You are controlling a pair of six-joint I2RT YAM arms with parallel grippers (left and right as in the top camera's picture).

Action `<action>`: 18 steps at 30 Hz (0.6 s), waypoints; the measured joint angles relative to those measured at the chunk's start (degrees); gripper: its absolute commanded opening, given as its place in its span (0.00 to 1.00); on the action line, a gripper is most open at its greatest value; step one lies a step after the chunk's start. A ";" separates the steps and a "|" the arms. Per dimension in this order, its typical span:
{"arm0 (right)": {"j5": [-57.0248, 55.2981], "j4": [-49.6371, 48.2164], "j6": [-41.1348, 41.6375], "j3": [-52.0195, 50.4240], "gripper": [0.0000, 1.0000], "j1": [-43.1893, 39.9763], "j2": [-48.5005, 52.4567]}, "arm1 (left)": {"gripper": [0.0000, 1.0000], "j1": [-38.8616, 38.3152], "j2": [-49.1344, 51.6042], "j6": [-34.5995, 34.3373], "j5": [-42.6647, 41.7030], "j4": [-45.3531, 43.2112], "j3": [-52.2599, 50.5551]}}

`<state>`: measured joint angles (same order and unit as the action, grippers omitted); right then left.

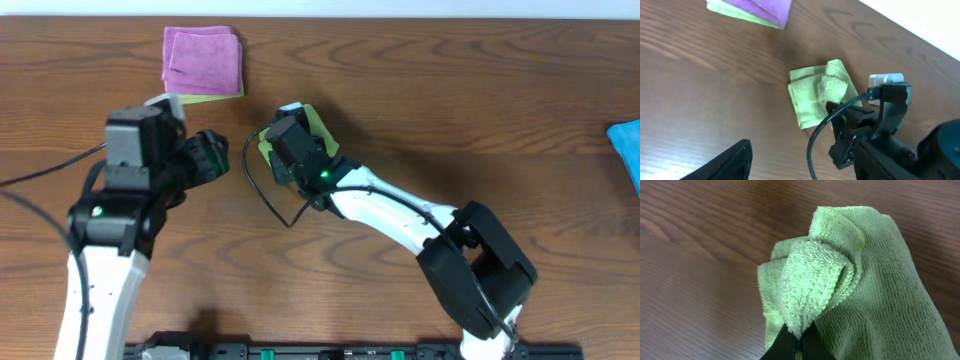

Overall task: Fold the cloth
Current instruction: 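Carry the folded cloth leftward with the right gripper as left gripper withdraws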

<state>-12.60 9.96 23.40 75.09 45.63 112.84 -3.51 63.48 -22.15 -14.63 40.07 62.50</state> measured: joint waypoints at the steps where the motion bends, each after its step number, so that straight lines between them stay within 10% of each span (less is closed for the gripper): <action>1: -0.02 -0.04 -0.02 0.00 0.01 0.04 0.02 | 0.66 0.13 -0.46 0.13 0.00 0.76 0.00; 18: -1.27 -6.82 -1.36 0.09 0.02 0.04 5.05 | 0.65 0.31 -0.98 0.20 -0.02 5.99 0.00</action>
<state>-13.87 3.14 22.04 75.18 45.67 117.89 -3.20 62.50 -21.96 -14.66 46.06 62.50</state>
